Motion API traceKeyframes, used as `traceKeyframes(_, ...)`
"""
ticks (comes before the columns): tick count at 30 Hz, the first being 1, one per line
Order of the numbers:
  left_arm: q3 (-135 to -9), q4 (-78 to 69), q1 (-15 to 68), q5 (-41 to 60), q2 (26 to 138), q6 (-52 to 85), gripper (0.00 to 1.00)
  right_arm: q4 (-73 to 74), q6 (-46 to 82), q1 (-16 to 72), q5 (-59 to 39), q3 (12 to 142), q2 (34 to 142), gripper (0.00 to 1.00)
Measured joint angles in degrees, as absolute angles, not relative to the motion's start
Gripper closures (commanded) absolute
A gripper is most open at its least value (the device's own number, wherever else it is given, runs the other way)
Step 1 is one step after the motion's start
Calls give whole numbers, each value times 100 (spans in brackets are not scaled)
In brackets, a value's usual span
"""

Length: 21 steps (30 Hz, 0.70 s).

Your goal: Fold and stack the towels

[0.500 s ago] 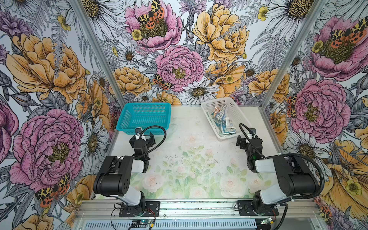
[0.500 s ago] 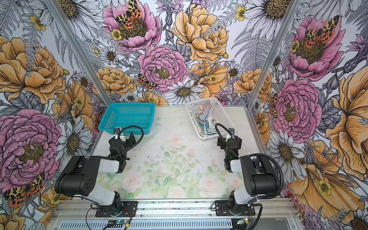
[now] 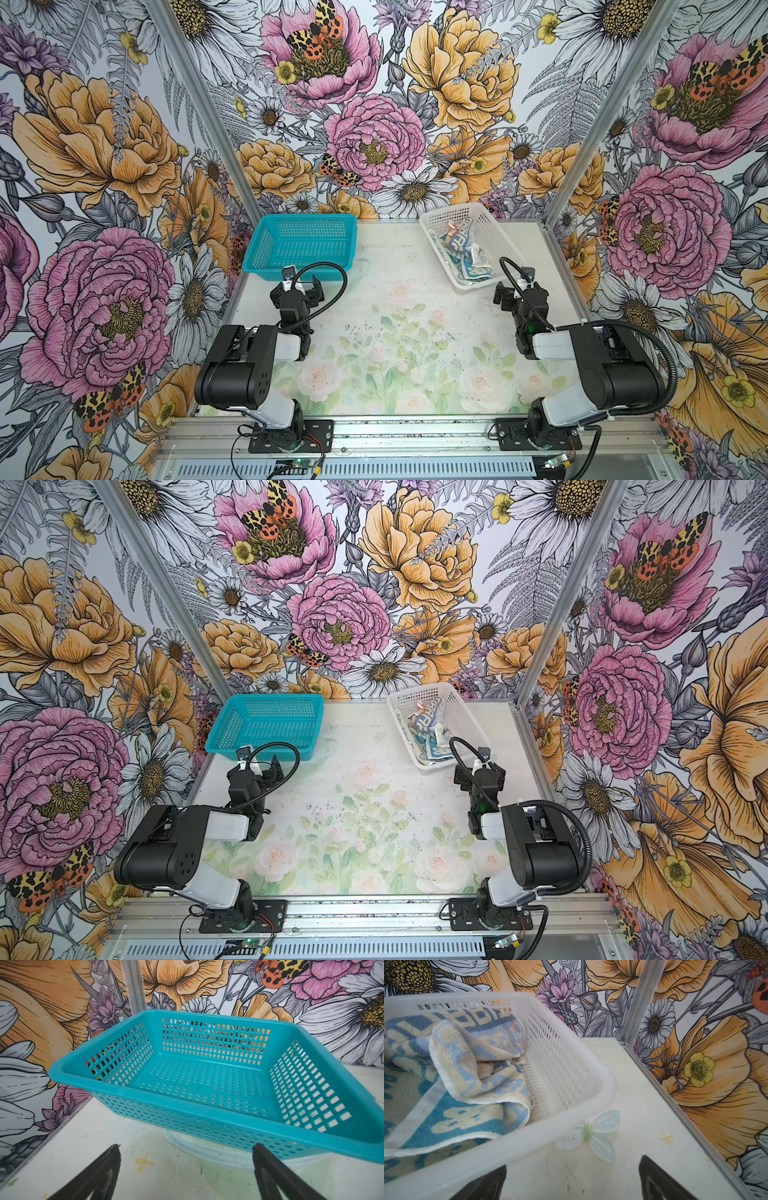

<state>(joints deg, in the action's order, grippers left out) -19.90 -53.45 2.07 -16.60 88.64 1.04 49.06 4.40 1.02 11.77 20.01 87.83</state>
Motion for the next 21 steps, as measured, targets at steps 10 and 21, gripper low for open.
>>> traceKeyframes(10,-1990,-5345,204,-1660,8864,104,1,4906,443,75,1173,2040,8783,0)
traceKeyframes(21,-1852,-5741,248,-1789,8860,104,1,4915,449,82,1299,2040,8766,1)
